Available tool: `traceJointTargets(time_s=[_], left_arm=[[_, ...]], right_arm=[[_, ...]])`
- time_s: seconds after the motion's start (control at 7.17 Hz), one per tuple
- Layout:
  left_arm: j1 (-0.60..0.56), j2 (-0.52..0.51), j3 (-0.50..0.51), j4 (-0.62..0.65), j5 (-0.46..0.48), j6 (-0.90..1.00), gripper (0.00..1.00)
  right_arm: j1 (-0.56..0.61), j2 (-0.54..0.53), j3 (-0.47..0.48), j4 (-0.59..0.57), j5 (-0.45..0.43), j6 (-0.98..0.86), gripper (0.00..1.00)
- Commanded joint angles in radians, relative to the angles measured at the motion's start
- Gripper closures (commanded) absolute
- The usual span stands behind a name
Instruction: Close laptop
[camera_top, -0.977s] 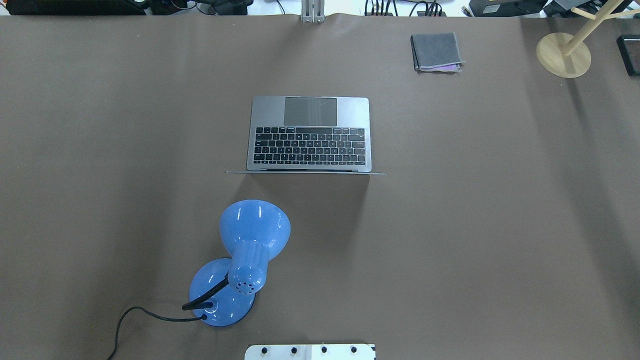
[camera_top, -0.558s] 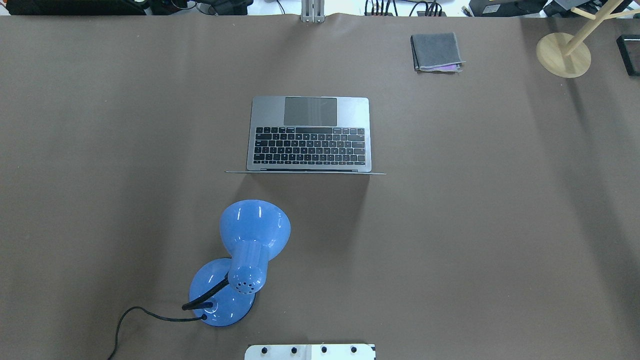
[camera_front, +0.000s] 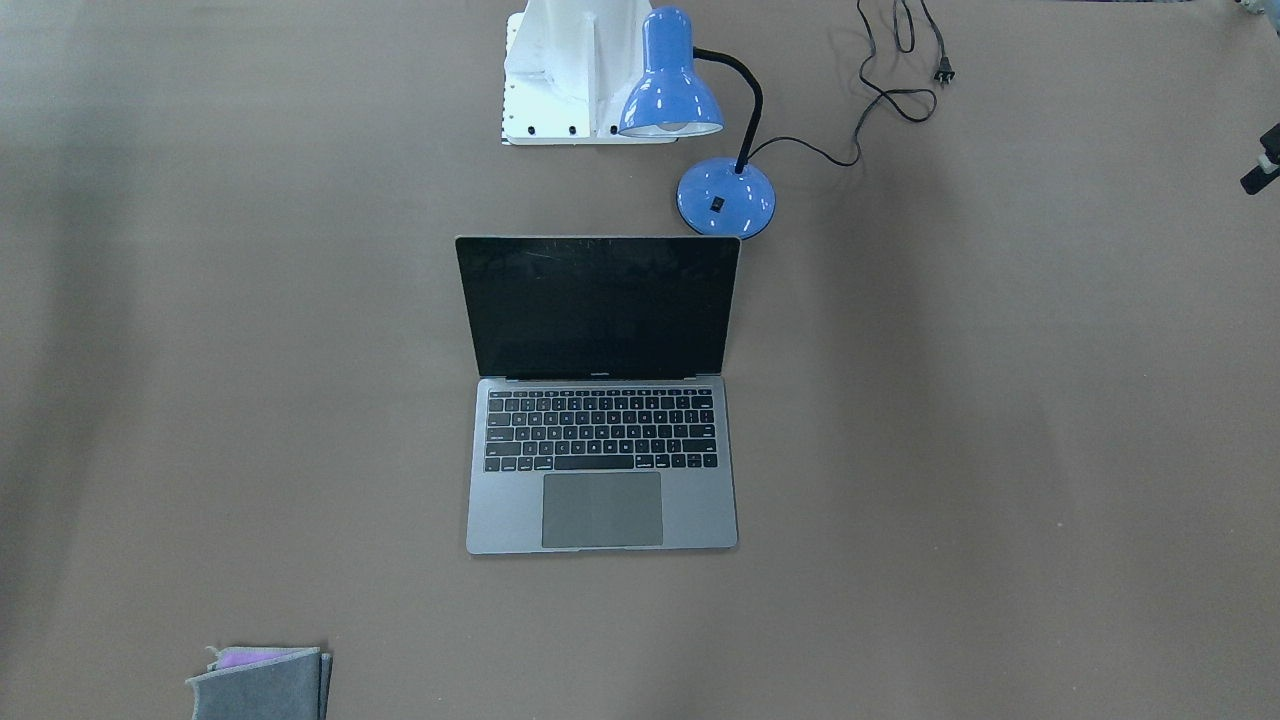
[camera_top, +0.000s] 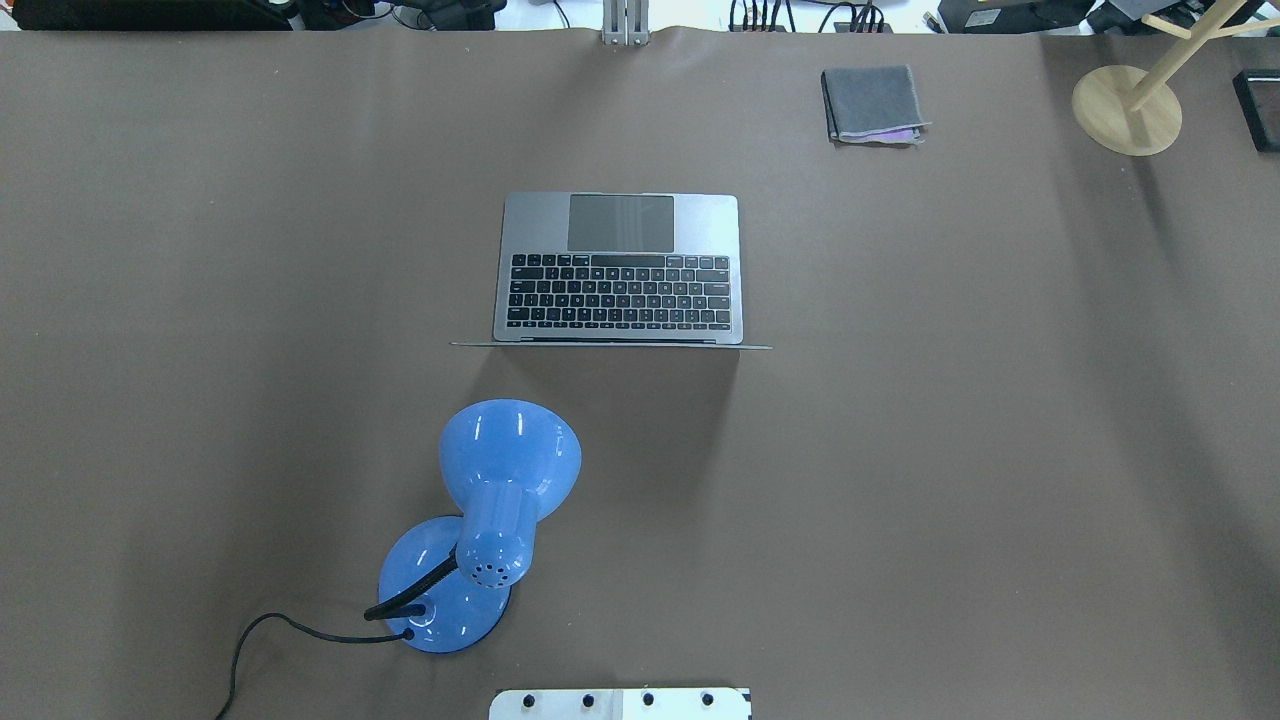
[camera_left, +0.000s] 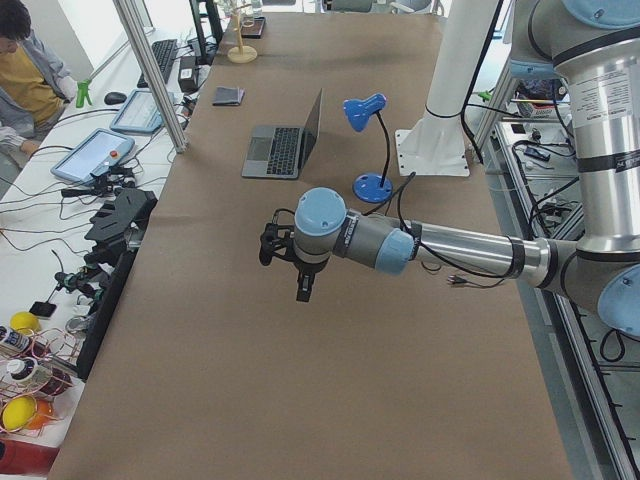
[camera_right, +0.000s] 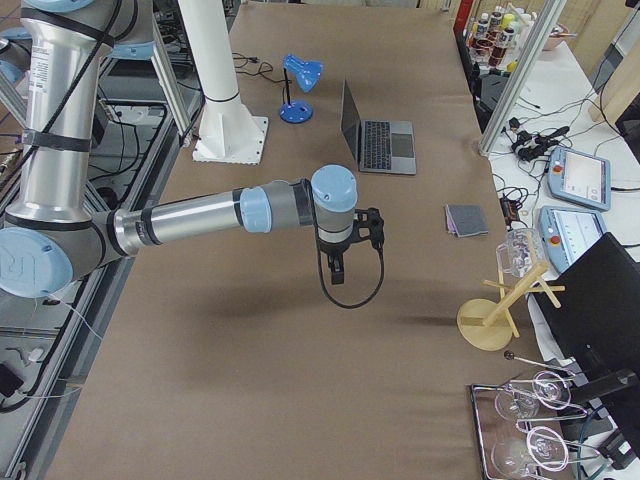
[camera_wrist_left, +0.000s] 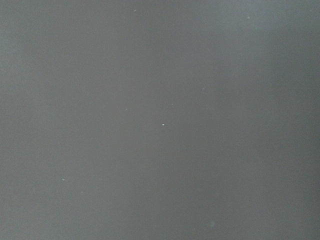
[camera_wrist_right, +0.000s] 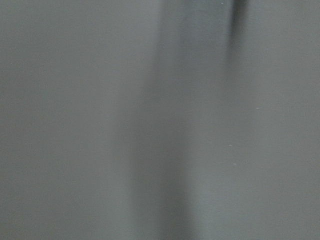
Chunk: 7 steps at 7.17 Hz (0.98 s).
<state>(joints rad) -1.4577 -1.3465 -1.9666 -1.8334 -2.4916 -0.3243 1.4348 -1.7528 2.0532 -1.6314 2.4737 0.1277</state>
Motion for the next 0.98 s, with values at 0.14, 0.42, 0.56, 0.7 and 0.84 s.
traceJointTargets(time_s=[0.14,0.42,0.56,0.7,0.84], left_arm=[[0.237,-0.096,-0.153,-0.144,0.006,-0.569,0.42],[0.494,-0.263,-0.201,-0.149,0.16,-0.874,1.0],[0.602,-0.293,-0.221,-0.147,0.274,-0.934,1.0],[0.681,-0.322,-0.228,-0.144,0.36,-0.943,1.0],[0.745,-0.322,-0.245,-0.141,0.425,-0.973,1.0]], right_arm=[[-0.259,-0.004,0.146,0.359,-0.01,0.606,0.68],[-0.455,0.018,0.172,0.565,-0.106,0.917,1.0],[-0.587,0.045,0.224,0.57,-0.218,1.034,1.0],[-0.72,0.086,0.248,0.57,-0.345,1.149,1.0],[-0.808,0.14,0.248,0.567,-0.425,1.223,1.0]])
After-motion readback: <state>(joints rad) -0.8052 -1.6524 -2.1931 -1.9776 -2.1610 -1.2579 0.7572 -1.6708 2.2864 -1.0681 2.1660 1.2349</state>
